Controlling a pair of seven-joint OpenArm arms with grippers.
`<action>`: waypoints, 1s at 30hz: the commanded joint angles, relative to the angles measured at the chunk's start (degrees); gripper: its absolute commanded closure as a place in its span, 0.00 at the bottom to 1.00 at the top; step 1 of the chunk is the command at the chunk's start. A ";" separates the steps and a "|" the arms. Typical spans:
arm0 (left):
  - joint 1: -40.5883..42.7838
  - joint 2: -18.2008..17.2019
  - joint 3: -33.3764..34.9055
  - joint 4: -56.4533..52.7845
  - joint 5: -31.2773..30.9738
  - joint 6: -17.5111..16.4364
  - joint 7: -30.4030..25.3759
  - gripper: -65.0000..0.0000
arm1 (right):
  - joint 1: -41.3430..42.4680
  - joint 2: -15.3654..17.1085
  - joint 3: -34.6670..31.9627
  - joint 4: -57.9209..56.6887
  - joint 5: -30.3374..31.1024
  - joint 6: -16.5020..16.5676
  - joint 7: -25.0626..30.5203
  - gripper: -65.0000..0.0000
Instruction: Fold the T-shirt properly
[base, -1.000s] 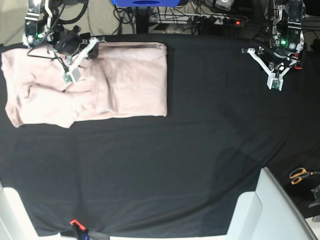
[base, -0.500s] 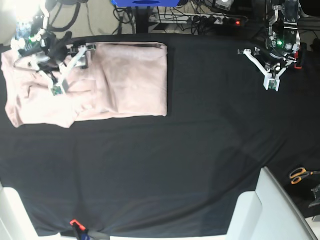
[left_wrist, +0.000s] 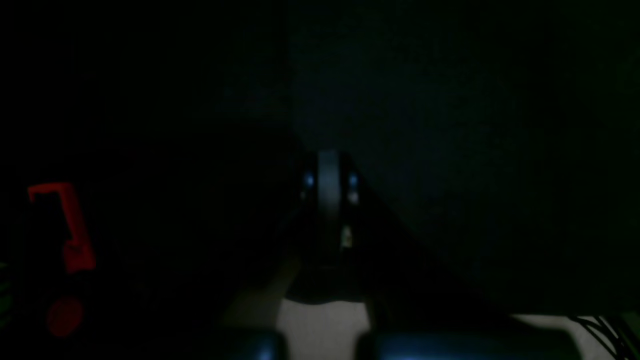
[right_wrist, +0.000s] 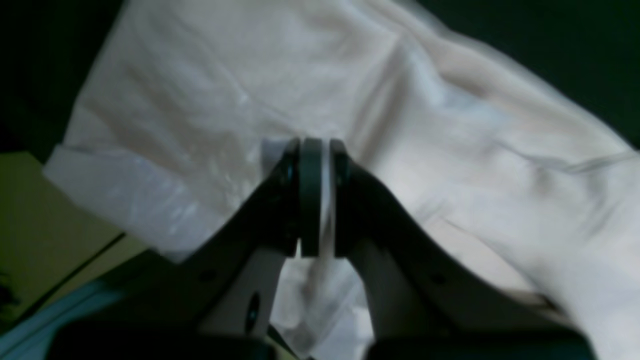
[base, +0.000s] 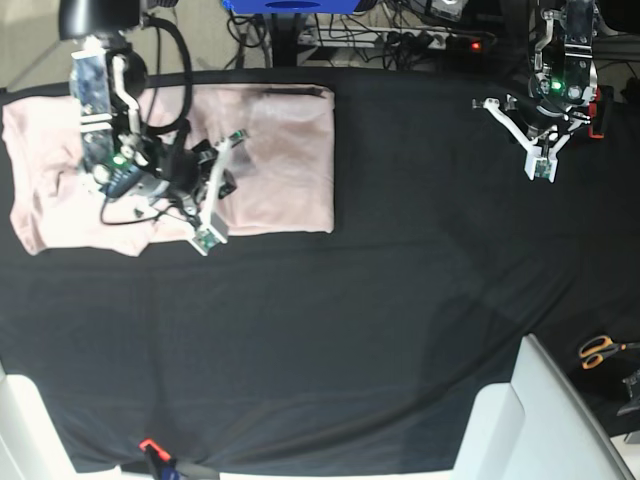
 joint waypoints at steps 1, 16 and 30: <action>-0.12 -0.74 -0.35 0.87 -0.06 0.08 -0.95 1.00 | 1.49 0.22 0.17 -0.71 0.36 -0.05 0.69 0.95; -0.12 -0.65 -0.35 0.87 -0.06 0.08 -0.95 1.00 | 13.01 6.37 0.08 -22.60 0.01 -0.40 10.89 0.95; -0.12 0.93 -0.70 0.87 0.12 0.08 -0.95 1.00 | 1.84 10.86 18.28 11.25 0.45 -0.05 -0.71 0.85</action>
